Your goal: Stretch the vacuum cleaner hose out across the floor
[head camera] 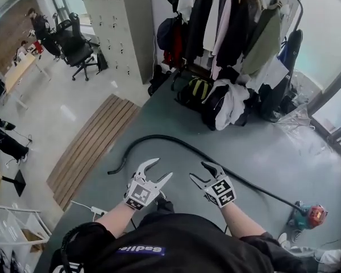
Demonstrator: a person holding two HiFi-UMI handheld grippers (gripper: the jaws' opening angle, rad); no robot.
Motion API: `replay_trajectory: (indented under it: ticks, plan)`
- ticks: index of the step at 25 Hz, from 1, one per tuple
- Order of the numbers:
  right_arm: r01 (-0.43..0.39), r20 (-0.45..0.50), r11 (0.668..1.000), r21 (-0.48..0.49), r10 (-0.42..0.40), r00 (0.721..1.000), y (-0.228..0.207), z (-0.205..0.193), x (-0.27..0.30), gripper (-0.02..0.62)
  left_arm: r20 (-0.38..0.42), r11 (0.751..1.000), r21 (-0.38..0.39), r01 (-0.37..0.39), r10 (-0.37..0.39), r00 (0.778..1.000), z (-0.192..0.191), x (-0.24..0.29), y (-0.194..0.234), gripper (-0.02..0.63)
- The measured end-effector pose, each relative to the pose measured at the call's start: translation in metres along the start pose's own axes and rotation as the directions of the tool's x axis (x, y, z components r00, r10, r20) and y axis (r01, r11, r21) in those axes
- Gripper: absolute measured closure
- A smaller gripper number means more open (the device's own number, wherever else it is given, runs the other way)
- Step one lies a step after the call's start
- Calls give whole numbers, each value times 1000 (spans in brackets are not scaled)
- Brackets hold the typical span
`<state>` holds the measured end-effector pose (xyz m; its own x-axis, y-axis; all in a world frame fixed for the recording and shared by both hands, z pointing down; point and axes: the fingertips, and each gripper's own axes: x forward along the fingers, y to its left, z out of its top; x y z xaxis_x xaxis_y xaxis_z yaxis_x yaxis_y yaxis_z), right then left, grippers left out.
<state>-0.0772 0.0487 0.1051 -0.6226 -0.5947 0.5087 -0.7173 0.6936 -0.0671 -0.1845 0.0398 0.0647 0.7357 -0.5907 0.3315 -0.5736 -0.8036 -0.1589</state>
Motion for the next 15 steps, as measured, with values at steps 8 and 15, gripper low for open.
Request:
replay_trajectory:
  ticks: [8,15]
  plan:
    - [33,56,996,84,-37,998,45,-65,-141,327,9,994,-75,84,-83,996,40,-34,-174,344]
    - [163,62,973,161,-175,983,77,-88,-200,328,103,947,30,320,-321,941,73,-32,-251,344]
